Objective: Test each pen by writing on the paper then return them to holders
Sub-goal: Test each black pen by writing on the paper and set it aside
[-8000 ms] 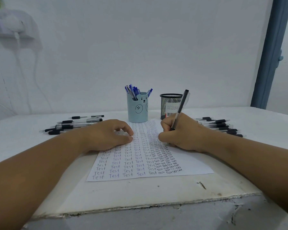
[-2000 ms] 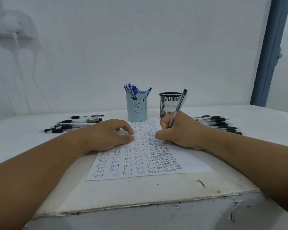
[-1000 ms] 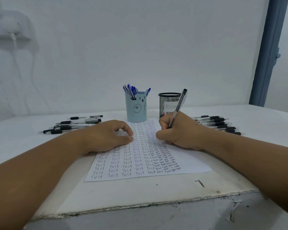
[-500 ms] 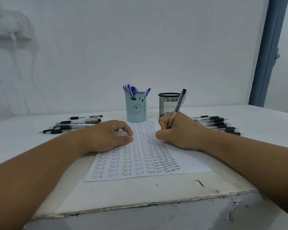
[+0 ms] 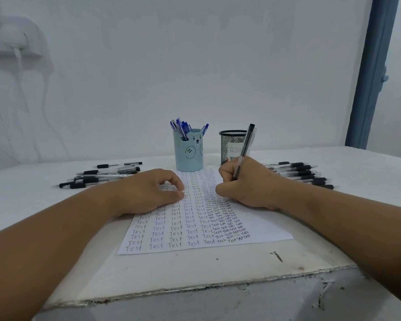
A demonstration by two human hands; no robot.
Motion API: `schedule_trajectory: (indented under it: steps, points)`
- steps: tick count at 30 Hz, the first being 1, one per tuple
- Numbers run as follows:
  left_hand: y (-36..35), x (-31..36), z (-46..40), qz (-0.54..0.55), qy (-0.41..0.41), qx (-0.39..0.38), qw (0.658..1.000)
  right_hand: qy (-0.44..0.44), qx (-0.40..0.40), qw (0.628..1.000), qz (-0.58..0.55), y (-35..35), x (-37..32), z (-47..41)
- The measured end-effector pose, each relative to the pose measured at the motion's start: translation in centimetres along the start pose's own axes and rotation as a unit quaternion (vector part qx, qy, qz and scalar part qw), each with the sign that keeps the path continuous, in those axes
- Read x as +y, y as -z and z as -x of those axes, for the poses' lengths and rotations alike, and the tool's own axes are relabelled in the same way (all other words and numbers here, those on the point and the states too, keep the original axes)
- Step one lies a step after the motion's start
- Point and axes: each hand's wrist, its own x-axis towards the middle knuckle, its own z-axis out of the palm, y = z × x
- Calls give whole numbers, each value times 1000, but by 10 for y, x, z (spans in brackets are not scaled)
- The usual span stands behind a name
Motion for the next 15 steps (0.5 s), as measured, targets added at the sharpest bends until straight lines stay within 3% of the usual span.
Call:
schedule_trajectory:
  steps: [5,9,15]
  points:
    - [0,-1,0,0,1,-1,1000,7,70,997,-10,-2,1,3]
    - [0,-1,0,7,4,-6,1000,39,143,982,-117,-3,-3,11]
    - [1,-1,2,2,5,-8,1000,105,185,977,16,1,-6,9]
